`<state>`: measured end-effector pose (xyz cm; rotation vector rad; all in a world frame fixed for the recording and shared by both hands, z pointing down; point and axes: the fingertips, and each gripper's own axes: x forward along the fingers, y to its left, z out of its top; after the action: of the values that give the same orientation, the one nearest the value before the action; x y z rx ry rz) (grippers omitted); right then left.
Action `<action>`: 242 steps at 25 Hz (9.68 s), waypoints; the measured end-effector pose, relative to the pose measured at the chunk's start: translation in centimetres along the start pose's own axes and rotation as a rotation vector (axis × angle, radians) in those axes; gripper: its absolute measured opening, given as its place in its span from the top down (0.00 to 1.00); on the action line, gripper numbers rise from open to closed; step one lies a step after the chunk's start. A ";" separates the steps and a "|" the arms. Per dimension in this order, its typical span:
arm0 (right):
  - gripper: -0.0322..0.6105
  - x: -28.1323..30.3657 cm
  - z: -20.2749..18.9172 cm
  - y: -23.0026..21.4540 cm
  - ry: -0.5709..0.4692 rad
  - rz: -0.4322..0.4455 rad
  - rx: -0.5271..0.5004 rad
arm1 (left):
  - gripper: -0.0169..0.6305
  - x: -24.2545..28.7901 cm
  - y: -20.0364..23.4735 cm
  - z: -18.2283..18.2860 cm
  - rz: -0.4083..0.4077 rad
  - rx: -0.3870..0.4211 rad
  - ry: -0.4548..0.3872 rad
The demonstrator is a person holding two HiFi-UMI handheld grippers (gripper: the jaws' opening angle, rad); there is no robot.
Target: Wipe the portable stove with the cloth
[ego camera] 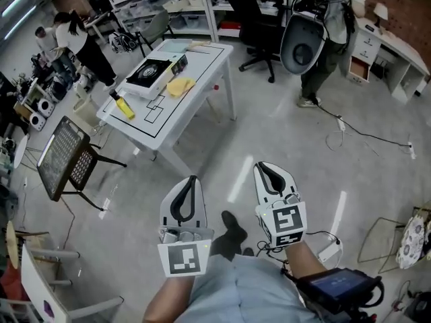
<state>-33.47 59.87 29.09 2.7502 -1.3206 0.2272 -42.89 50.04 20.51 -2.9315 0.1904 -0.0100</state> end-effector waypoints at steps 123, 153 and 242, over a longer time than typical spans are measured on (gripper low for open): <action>0.75 70.4 -3.4 23.5 0.566 1.751 -0.354 | 0.95 40.3 55.8 -25.1 1.050 -0.287 0.344; 0.75 77.8 -4.3 11.6 0.709 1.595 -0.218 | 0.95 51.6 50.6 -24.5 1.054 -0.259 0.436; 0.74 97.7 0.7 -1.1 0.501 1.208 -0.195 | 0.95 64.2 52.2 -23.8 0.980 -0.258 0.382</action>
<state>27.75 -14.62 44.85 1.2659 -2.3880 0.7135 13.64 -13.67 32.81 -2.6931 1.7376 -0.4139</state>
